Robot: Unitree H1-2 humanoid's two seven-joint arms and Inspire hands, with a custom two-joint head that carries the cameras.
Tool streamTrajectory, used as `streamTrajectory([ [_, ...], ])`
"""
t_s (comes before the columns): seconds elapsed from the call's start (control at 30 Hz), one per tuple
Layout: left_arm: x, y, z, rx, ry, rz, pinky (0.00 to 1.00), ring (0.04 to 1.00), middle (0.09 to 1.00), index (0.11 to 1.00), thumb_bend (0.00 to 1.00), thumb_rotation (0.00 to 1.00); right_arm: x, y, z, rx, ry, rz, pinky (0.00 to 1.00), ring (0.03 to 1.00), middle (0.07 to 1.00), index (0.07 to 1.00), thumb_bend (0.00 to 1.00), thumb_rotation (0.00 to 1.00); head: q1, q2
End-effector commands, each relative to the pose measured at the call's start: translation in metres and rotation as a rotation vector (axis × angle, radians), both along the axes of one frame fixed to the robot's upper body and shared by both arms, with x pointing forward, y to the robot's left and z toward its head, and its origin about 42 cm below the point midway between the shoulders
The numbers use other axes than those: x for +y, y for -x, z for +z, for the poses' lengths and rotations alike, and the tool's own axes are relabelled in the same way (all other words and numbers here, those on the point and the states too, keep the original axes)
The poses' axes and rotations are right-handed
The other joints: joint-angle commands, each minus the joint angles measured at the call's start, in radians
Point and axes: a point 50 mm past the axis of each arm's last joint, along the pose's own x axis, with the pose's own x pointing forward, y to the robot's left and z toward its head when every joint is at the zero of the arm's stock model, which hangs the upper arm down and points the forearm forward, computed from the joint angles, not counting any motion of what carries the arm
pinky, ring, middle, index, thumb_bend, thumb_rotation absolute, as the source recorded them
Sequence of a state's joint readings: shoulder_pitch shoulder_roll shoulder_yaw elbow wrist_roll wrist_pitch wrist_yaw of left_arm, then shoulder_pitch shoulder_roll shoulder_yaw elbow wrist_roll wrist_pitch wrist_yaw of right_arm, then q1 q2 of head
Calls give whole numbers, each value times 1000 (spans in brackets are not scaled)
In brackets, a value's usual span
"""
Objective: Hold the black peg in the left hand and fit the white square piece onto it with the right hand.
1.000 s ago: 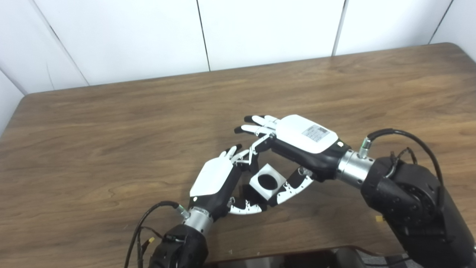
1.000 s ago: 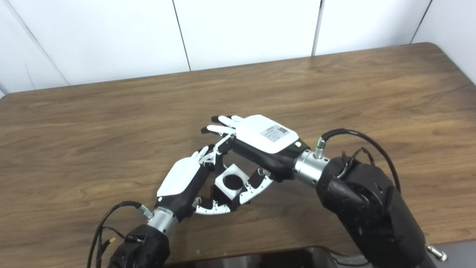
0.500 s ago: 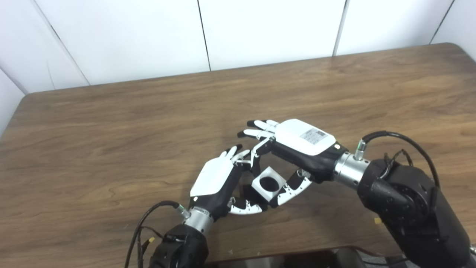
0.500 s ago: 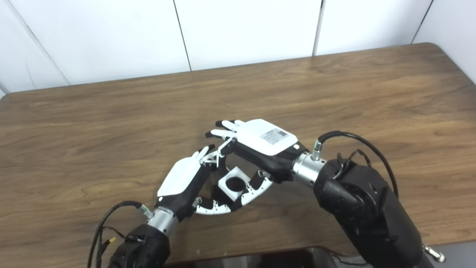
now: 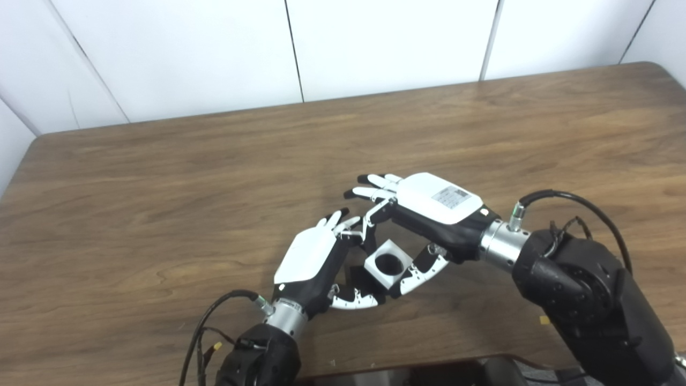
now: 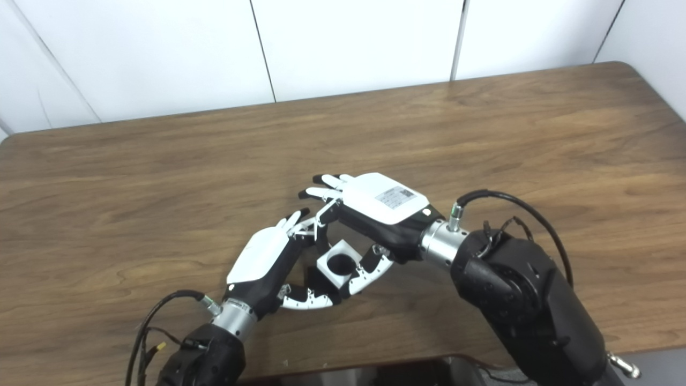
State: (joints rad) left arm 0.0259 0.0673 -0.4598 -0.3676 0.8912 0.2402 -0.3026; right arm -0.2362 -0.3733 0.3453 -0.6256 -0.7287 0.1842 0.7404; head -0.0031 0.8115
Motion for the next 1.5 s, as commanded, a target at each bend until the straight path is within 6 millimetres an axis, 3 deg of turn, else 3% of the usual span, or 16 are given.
streamTrajectory([
  [0.0,-1,1,6,-24,13,-5,1000,1000,905,489,516,71,-1,-2,12,-76,-23,8,989,1000,935,493,518,153,-3,-3],
  [0.97,-6,4,8,-29,11,-11,1000,1000,913,488,515,73,3,-10,7,-83,-49,6,989,1000,936,492,520,152,17,16],
  [1.47,-5,3,14,-38,11,-3,1000,1000,905,489,517,73,1,-7,2,-63,-39,8,982,1000,927,492,521,152,11,44],
])
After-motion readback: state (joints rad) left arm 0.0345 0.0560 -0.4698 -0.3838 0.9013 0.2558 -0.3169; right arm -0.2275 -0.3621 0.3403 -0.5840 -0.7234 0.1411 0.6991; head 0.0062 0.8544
